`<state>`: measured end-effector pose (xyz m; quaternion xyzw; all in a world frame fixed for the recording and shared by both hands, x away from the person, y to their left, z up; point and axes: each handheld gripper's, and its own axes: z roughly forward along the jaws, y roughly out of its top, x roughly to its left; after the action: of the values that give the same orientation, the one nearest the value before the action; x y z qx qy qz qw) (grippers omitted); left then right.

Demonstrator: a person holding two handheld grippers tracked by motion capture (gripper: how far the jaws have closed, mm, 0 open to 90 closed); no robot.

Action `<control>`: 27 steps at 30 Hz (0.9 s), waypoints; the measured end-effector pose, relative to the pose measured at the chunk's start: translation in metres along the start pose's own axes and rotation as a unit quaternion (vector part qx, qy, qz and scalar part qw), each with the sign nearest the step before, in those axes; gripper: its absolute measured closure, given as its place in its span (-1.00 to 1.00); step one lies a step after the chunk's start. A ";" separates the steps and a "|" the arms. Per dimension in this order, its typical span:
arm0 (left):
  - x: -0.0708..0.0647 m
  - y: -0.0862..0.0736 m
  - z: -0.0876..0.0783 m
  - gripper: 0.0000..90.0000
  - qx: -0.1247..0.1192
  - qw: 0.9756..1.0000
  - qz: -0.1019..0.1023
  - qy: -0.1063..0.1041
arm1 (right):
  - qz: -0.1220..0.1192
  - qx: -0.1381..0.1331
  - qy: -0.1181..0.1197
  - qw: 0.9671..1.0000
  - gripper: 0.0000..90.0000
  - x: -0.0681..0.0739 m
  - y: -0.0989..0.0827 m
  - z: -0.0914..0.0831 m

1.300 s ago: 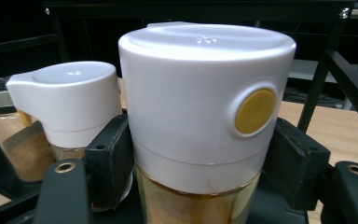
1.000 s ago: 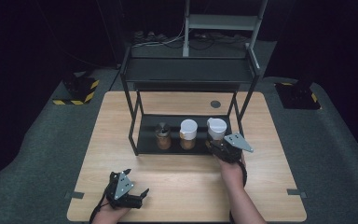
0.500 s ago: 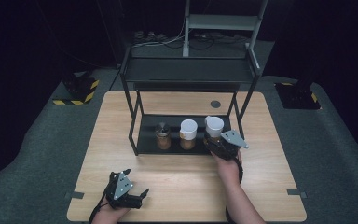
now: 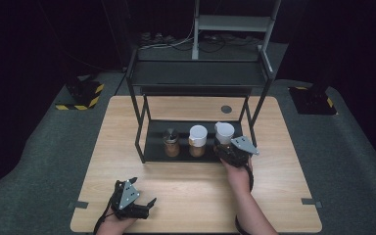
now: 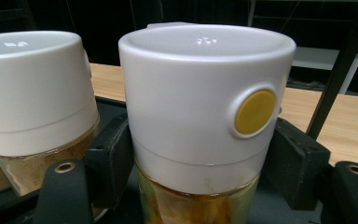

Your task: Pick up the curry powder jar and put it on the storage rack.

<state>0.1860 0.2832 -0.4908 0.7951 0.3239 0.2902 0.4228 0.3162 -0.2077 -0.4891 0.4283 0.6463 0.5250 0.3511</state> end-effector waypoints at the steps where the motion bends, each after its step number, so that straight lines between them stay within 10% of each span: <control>1: 0.000 0.000 0.000 -0.97 0.000 1.000 0.000 0.000 | 0.000 0.001 0.000 1.000 -0.33 0.000 0.000 0.000; 27: 0.001 0.000 0.000 -0.97 0.000 1.000 -0.003 -0.002 | -0.007 -0.002 0.002 1.000 -0.33 0.003 -0.006 0.003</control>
<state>0.1864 0.2839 -0.4906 0.7951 0.3251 0.2871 0.4240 0.3163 -0.2049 -0.4957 0.4218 0.6488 0.5245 0.3549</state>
